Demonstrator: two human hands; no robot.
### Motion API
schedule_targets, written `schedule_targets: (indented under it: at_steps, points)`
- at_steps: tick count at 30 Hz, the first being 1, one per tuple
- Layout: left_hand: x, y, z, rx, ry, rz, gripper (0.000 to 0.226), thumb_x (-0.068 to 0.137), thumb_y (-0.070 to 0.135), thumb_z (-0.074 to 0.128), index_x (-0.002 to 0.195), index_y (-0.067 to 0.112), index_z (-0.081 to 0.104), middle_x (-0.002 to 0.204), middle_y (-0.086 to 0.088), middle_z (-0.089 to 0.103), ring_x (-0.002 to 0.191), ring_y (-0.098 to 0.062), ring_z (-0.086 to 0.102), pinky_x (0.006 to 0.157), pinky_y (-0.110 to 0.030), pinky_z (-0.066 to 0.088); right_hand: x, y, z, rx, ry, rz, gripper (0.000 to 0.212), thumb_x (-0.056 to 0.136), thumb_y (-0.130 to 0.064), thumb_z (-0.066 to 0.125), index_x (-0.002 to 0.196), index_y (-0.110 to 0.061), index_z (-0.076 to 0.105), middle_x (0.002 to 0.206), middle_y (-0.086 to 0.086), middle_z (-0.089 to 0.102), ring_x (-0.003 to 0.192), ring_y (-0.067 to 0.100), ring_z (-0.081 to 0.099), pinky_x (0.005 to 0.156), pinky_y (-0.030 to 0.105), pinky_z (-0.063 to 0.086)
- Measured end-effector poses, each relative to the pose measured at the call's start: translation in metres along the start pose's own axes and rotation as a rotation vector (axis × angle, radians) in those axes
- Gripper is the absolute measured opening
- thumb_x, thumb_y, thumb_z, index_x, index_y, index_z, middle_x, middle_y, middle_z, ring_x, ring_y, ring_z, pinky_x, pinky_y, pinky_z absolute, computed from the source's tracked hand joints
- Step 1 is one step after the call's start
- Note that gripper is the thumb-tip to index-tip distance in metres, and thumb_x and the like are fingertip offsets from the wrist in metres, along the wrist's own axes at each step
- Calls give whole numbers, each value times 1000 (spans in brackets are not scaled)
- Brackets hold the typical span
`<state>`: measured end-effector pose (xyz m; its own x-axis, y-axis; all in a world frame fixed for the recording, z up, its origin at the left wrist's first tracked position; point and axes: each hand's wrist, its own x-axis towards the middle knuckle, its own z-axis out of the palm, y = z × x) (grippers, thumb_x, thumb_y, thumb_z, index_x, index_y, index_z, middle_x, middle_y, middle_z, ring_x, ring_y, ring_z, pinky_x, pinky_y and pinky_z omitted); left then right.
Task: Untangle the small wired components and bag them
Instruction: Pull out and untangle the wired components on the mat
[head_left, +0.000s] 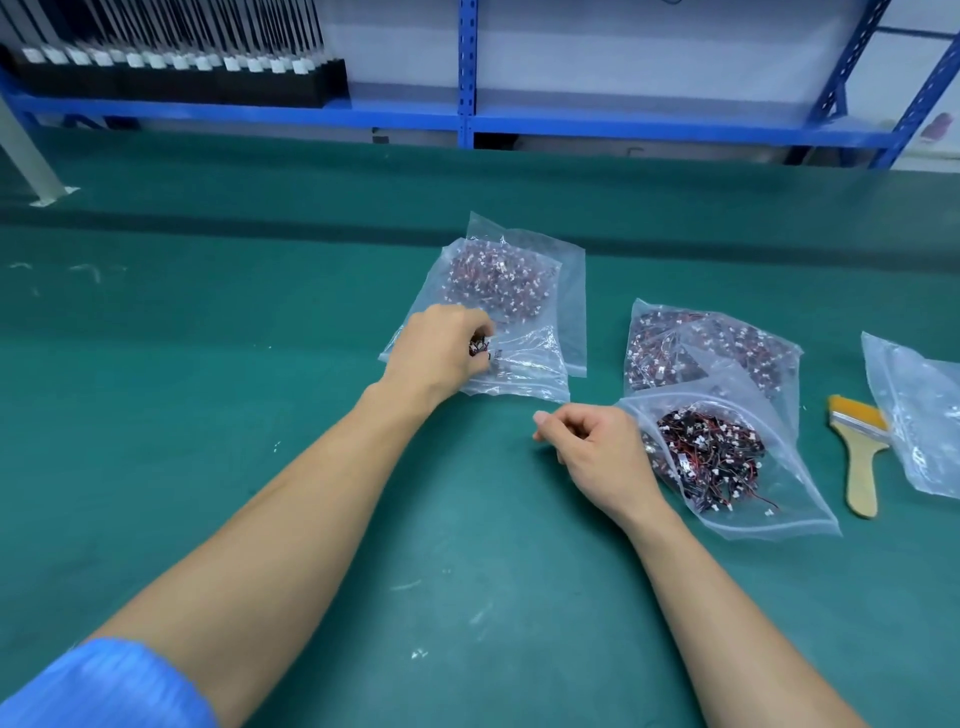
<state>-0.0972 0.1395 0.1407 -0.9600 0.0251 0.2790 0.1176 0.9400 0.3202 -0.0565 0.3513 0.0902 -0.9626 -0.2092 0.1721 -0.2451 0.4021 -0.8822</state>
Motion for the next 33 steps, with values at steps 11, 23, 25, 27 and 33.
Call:
schedule_targets:
  at_steps: [11, 23, 25, 27, 33]
  points:
    - [-98, -20, -7, -534, -119, 64, 35, 72, 24, 89, 103, 30, 74, 87, 22, 70, 74, -6, 65, 65, -14, 50, 0, 1, -1, 8, 7, -8, 31, 93, -25, 70, 64, -17, 72, 46, -7, 50, 46, 6, 42, 53, 22, 35]
    - [-114, -44, -12, -706, -141, -50, 38, 78, 1, 83, 97, 33, 73, 88, 11, 76, 79, -13, 71, 77, -20, 57, -11, -11, 12, -320, 33, -256, 11, 85, -40, 69, 86, -30, 73, 71, -15, 63, 56, 7, 51, 62, 32, 49]
    - [-114, -44, -12, -743, -116, -40, 42, 79, -2, 80, 99, 33, 72, 90, 13, 75, 79, -10, 70, 77, -19, 56, -15, -18, 21, -372, -52, -348, 26, 84, -50, 64, 103, -35, 72, 85, -19, 61, 62, -1, 50, 63, 28, 46]
    - [-114, -44, -12, -784, -99, -42, 42, 79, -4, 79, 101, 32, 72, 92, 12, 75, 78, -6, 68, 77, -18, 55, -17, -22, 29, -410, -154, -386, 34, 84, -54, 64, 114, -37, 69, 95, -19, 57, 71, -7, 50, 66, 24, 45]
    - [-111, -51, -15, -871, -5, -103, 39, 85, -5, 73, 107, 27, 70, 100, 8, 76, 84, -8, 69, 81, -18, 53, -17, -17, 24, -432, -198, -357, 13, 85, -38, 76, 97, -33, 76, 89, -16, 61, 80, 0, 57, 75, 36, 53]
